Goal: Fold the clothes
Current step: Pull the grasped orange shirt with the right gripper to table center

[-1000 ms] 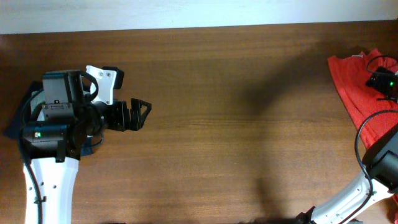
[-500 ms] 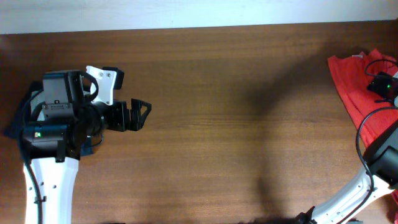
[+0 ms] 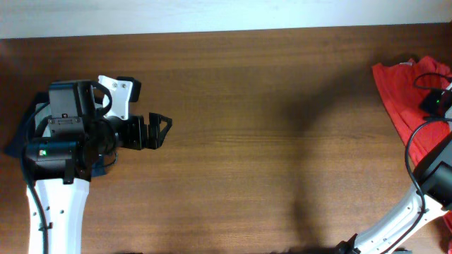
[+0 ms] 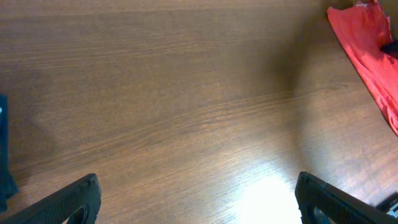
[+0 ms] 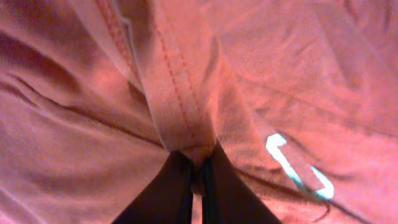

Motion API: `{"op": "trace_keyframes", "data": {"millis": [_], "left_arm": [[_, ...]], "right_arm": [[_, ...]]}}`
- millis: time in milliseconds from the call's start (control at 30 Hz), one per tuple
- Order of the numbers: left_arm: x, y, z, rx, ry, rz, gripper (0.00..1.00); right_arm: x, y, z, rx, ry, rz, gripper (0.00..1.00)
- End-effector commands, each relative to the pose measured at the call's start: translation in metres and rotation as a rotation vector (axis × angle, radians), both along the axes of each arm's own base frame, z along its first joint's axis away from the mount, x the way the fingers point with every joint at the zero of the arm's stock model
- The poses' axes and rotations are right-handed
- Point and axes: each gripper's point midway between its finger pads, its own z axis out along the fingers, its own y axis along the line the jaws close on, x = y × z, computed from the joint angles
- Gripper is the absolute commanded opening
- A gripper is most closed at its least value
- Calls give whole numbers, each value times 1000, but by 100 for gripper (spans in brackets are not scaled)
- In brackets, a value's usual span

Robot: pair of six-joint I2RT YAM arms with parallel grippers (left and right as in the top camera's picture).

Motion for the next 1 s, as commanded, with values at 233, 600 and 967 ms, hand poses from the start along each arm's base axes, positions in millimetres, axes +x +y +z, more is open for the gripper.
{"op": "trace_keyframes", "data": {"millis": [233,600,967], "left_arm": [[3,-1,9,-5,-33,-1,99],[3,-1,17,-4,-61,-1,99],[-17,21,106,101,-323,101,99]], "right_arm": [[52,61,222,120,-490,172,4],[69,251,271,305,-456,504,4],[49,486,244,445,-242,917,4]]}}
